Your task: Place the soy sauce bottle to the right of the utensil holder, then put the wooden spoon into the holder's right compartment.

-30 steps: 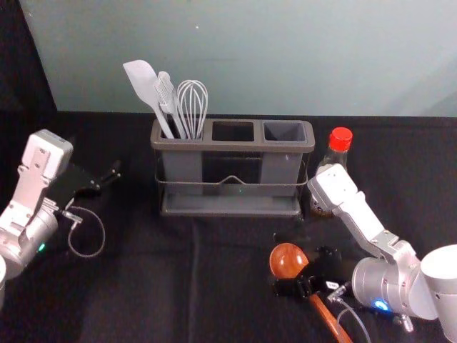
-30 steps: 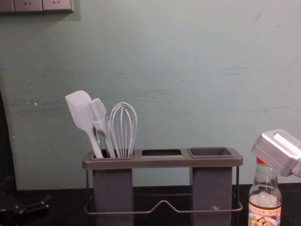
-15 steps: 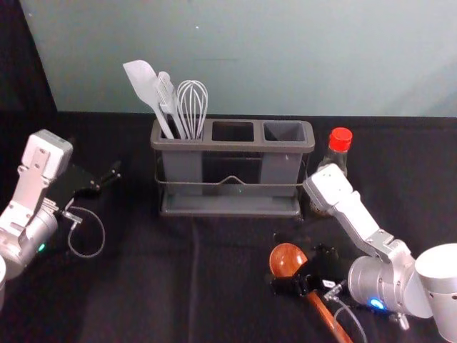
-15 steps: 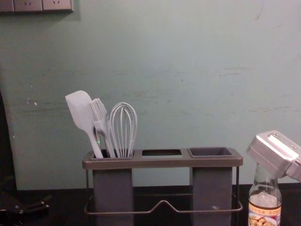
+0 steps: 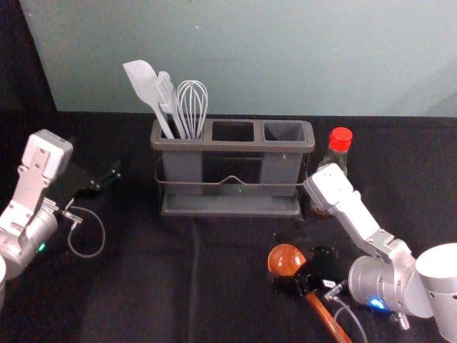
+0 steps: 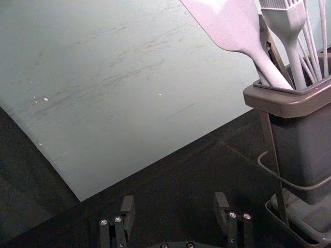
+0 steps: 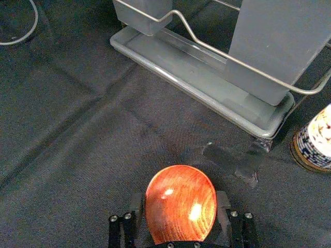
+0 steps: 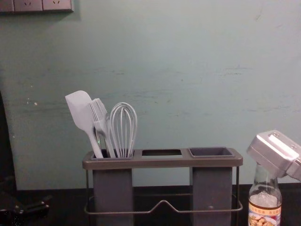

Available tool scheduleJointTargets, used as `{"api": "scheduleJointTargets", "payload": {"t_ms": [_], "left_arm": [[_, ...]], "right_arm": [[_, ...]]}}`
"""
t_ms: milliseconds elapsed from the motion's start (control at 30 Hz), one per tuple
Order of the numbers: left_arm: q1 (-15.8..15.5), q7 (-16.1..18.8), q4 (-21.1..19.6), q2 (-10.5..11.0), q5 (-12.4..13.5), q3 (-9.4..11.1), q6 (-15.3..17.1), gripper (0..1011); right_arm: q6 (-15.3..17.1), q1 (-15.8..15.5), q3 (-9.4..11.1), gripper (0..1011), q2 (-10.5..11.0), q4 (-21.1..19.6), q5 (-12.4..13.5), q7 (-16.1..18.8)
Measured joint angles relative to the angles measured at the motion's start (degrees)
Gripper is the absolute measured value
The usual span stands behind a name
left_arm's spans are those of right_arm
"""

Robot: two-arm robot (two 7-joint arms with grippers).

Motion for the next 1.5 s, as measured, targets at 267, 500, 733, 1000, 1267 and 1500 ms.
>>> {"api": "scheduleJointTargets", "payload": {"t_ms": [267,500,733,1000,1267,1500], "left_arm": [[0.0,0.0,0.0,0.0,0.0,0.0,0.0,1005],[0.0,0.0,0.0,0.0,0.0,0.0,0.0,1005],[0.0,0.0,0.0,0.0,0.0,0.0,0.0,1005],[0.0,0.0,0.0,0.0,0.0,0.0,0.0,1005],[0.0,0.0,0.0,0.0,0.0,0.0,0.0,1005],[0.0,0.0,0.0,0.0,0.0,0.0,0.0,1005]], "right_arm": [[0.0,0.0,0.0,835,0.0,-0.1,0.1,-0.1],[0.1,0.0,0.0,835,0.0,-0.1,0.1,-0.2],[0.1,0.0,0.0,835,0.0,-0.1,0.1,-0.2],[-2.5,-0.9,0.6,835,0.5,-1.7,-1.8,0.1],[-6.3,-2.5,3.2,835,0.9,-5.5,-2.8,0.7],[-11.2,-3.3,6.1,835,0.9,-8.6,-2.8,2.0]]}}
